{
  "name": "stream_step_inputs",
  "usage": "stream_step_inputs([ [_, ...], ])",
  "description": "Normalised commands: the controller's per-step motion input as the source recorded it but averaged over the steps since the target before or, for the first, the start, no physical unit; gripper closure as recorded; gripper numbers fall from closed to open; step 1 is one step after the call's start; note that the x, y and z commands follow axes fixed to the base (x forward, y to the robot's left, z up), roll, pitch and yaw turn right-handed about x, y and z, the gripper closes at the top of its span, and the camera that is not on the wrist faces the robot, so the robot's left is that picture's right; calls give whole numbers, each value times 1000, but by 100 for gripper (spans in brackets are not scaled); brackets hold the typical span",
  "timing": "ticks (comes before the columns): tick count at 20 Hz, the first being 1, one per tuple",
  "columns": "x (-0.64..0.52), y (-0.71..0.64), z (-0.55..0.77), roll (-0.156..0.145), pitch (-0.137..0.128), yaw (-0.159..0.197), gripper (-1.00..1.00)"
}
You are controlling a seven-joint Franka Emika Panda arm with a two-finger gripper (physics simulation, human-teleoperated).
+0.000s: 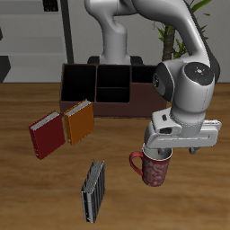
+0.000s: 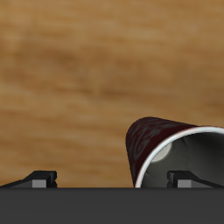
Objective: Place the red mug into the back desk caddy's right compartment
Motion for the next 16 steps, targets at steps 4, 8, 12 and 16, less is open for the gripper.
stream_step_inputs([
  [4, -10, -53, -165, -11, 4, 30, 100],
  [8, -31, -43, -63, 5, 18, -24, 100],
  [12, -20, -75, 43, -11, -3, -2, 100],
  [16, -38, -67, 127, -14, -14, 38, 100],
])
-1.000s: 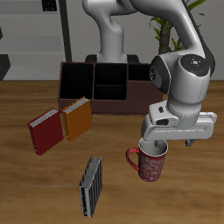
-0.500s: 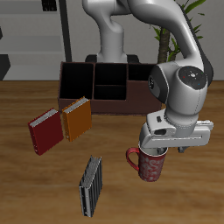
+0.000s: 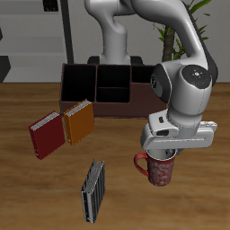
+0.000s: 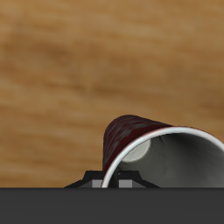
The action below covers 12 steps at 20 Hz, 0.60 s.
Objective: Place the red mug into the back desk caddy's right compartment
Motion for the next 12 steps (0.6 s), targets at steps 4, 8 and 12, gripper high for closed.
stream_step_inputs([
  [4, -77, -111, 283, -10, -36, 14, 100],
  [8, -163, -133, 379, -4, -39, 15, 100],
  [12, -257, -108, 477, 16, -47, 13, 100],
])
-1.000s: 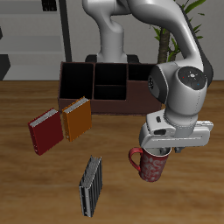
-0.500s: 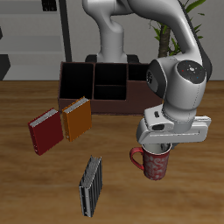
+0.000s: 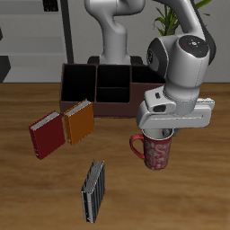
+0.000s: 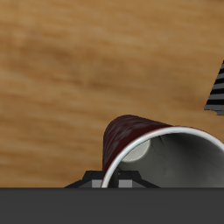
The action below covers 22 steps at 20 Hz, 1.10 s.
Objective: Place the red mug into the back desk caddy's right compartment
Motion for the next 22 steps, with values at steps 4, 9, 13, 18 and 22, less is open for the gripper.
stream_step_inputs([
  [4, -285, -29, 406, 8, -42, 11, 100],
  [9, -483, -45, 666, 44, -66, -32, 100],
  [13, -423, -115, 578, 17, -52, -13, 100],
  [18, -482, -132, 540, 17, -56, -19, 100],
  [22, -388, -93, 314, -1, -27, -12, 100],
])
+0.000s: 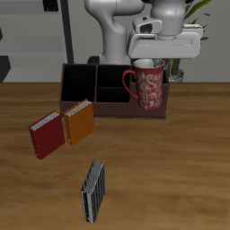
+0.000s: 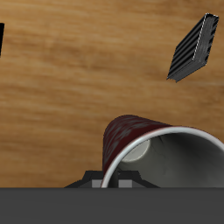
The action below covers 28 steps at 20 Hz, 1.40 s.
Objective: Place the red mug into the back desk caddy's right compartment
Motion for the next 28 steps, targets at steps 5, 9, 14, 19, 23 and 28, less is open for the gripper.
stream_step_inputs([
  [5, -492, -110, 312, 15, -34, -29, 100],
  [9, -330, -103, 234, -3, -28, -28, 100],
  [14, -422, -60, 156, 14, -28, 3, 100],
  [19, -425, -6, 77, 18, -13, 8, 100],
  [23, -410, -1, 40, 2, -2, -19, 100],
  [28, -353, 59, -37, 4, 14, -20, 100],
])
